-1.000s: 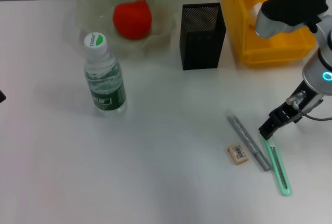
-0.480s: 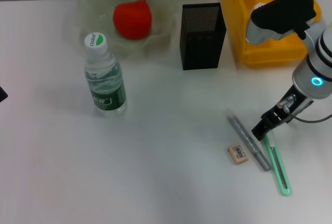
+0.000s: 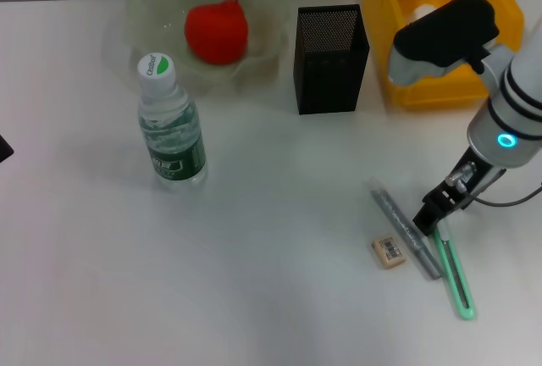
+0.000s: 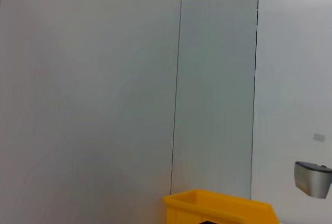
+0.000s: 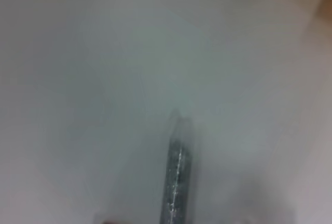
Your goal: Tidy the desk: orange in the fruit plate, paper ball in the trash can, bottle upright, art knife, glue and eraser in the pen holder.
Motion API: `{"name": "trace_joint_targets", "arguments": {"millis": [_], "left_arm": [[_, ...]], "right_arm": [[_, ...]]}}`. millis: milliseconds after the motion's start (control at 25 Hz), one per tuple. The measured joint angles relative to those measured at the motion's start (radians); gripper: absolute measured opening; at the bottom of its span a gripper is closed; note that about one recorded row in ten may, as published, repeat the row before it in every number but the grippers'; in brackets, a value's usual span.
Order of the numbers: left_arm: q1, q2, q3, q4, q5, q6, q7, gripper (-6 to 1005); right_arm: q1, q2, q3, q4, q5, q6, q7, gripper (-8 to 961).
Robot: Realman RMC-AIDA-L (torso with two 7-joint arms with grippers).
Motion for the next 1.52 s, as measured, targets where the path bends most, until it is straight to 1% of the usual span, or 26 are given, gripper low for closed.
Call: {"name": "trace_joint_targets", "arguments": {"millis": [80,200,640,840,960,1080,1240,1280,1320,1440,1480,1520], "left_arm": [[-0.001,0.001,0.0,0.0,0.0,0.0,0.0,813],[-0.001,0.002,-0.004,0.0,0.0,0.0,0.0,813],[0.0,0.001,-0.026,-0.001,0.001,0.0,0.0,813],[0.002,0.0,-0.026,-0.002,0.001,0.0,0.0,813],[0.003,0.0,-0.026,-0.003,0.001,0.0,0.0,813],[0.005,0.0,-0.026,-0.003,0.001,-0.001,0.0,813],[0.006,-0.001,-0.028,-0.004,0.001,-0.007,0.0,813],[0.006,-0.003,-0.031,-0.007,0.001,-0.007,0.0,813],[0.006,-0.003,-0.031,-0.007,0.001,-0.007,0.0,813],[0.005,-0.004,-0.035,-0.019,0.001,-0.007,0.0,813],[0.005,-0.004,-0.035,-0.019,0.001,-0.007,0.0,813],[0.005,-0.004,-0.035,-0.019,0.001,-0.007,0.0,813]], "right_arm": [[0.003,0.0,-0.011,0.003,0.0,0.0,0.004,791],[0.003,0.0,-0.012,0.003,0.0,0.0,0.005,568],[0.006,0.001,-0.013,0.006,0.0,-0.008,0.005,327],[0.006,0.001,-0.013,-0.001,0.001,-0.01,0.0,172],[0.0,0.0,-0.008,-0.022,0.002,-0.013,-0.005,172],[-0.017,-0.004,0.009,-0.08,0.018,-0.025,-0.023,173],[-0.033,-0.006,0.095,-0.182,0.037,-0.067,-0.076,172],[-0.034,-0.006,0.129,-0.243,0.038,-0.087,-0.089,172],[-0.034,-0.006,0.129,-0.243,0.038,-0.087,-0.089,172],[-0.03,-0.009,0.163,-0.319,0.038,-0.098,-0.108,172],[-0.02,-0.009,0.197,-0.358,0.038,-0.095,-0.132,172],[-0.02,-0.009,0.197,-0.358,0.038,-0.095,-0.132,172]]}}
